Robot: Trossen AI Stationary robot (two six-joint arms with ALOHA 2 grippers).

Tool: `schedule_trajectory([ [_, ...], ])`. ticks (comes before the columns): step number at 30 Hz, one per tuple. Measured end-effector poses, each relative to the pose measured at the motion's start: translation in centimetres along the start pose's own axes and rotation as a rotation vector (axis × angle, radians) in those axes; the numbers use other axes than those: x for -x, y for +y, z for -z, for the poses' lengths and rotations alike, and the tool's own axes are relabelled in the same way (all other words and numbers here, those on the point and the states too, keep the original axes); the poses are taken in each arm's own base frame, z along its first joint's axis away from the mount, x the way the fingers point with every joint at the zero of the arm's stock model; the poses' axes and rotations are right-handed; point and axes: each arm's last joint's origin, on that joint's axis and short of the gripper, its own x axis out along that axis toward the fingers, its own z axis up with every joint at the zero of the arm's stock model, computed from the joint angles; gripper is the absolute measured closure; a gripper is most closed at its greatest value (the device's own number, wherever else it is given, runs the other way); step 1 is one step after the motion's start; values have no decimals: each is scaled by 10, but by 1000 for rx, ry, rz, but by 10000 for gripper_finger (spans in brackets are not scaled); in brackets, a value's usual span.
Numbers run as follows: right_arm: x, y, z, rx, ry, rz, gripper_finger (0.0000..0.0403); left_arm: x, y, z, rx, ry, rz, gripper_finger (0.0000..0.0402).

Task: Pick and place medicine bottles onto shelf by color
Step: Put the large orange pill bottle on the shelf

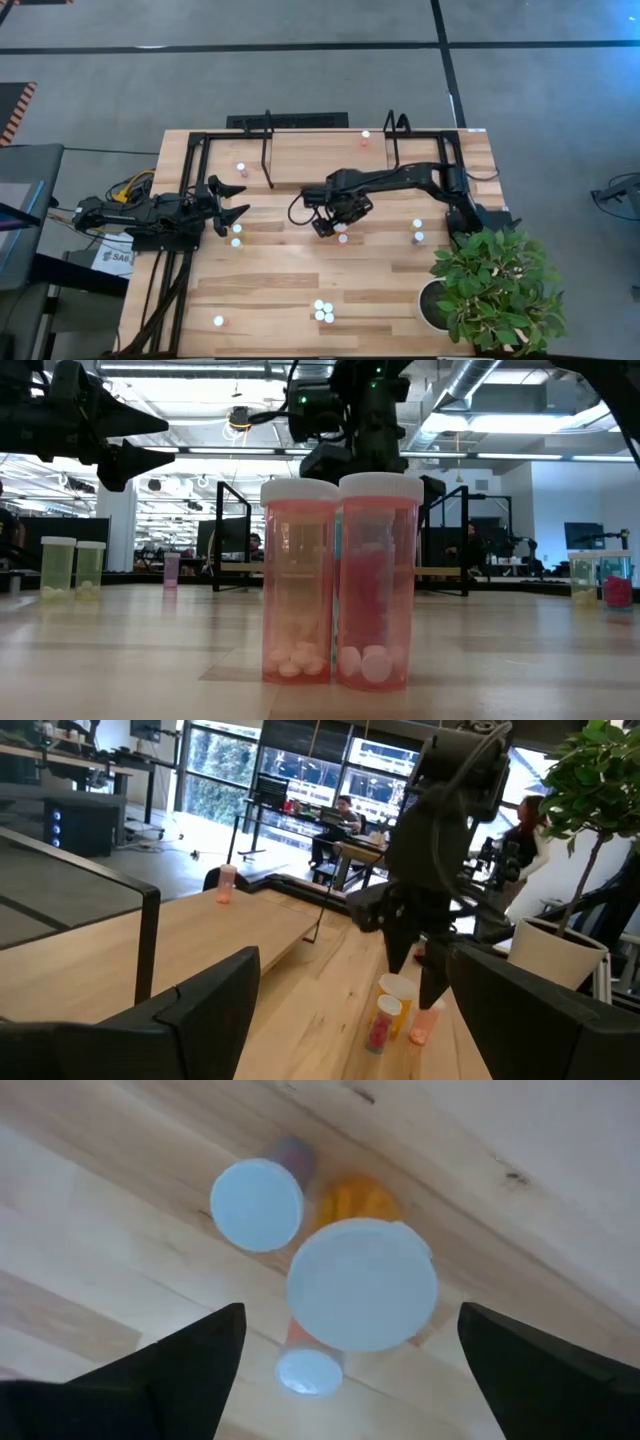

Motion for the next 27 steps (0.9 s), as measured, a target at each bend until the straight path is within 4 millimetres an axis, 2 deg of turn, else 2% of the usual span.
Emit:
schedule_trajectory([
  [10, -7, -3, -3, 2, -9, -17, 26, 0, 0, 0, 0, 0, -1, 90],
  [27, -10, -3, -6, -18, -29, -29, 124, 0, 0, 0, 0, 0, -2, 90],
])
